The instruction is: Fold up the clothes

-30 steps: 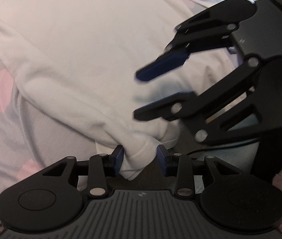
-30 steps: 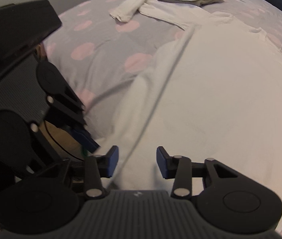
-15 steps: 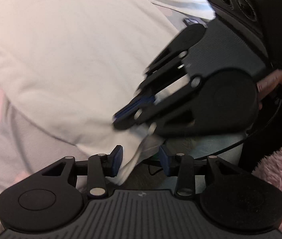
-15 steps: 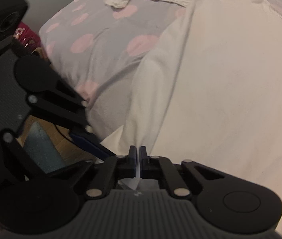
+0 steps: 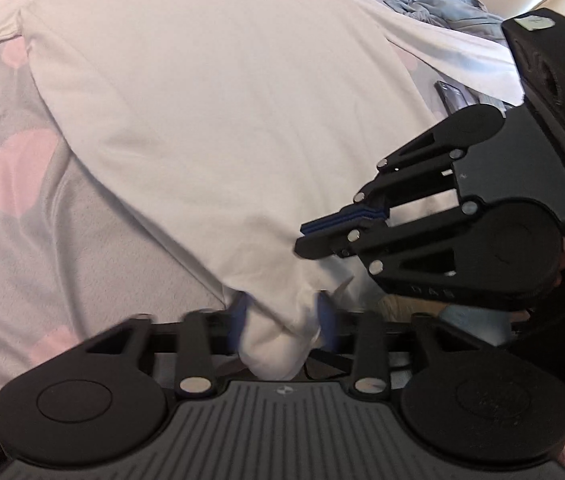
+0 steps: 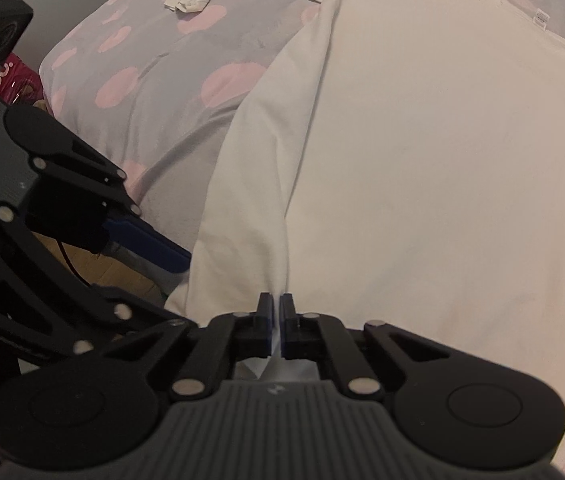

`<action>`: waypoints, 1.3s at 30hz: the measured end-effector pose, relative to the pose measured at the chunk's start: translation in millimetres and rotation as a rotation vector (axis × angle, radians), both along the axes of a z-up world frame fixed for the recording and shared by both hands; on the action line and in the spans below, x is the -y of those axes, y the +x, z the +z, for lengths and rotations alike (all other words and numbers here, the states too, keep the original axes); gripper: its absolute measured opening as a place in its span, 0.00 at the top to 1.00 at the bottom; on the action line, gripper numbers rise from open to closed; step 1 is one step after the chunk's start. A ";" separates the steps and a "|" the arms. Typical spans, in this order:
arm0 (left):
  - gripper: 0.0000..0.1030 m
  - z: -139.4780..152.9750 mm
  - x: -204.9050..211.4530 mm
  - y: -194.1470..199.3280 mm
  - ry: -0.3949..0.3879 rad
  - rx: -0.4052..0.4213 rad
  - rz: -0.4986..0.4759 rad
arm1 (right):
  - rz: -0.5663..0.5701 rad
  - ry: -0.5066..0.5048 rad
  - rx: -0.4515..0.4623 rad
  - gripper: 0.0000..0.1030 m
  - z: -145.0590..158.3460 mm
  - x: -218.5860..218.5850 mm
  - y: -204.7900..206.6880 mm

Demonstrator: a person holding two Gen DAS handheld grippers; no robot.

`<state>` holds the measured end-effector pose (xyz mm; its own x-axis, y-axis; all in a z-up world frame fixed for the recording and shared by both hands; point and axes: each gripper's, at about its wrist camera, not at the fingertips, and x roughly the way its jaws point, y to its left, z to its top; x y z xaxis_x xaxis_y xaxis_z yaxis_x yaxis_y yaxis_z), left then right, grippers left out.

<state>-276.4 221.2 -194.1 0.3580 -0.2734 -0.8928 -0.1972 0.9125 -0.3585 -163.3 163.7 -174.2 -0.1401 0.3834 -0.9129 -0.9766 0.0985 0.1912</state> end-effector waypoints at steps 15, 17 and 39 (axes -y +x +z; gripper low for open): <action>0.83 3.4 9.8 3.3 -0.030 -0.004 -0.017 | 0.026 -0.009 0.026 0.90 -2.3 -1.2 -3.2; 0.82 10.1 -1.1 -5.7 -0.032 -0.004 -0.021 | 0.028 -0.011 0.027 0.90 -2.9 -2.3 -4.6; 0.97 15.7 -9.9 -3.7 -0.025 -0.007 -0.001 | 0.037 -0.016 0.019 0.80 -7.0 -3.8 -6.4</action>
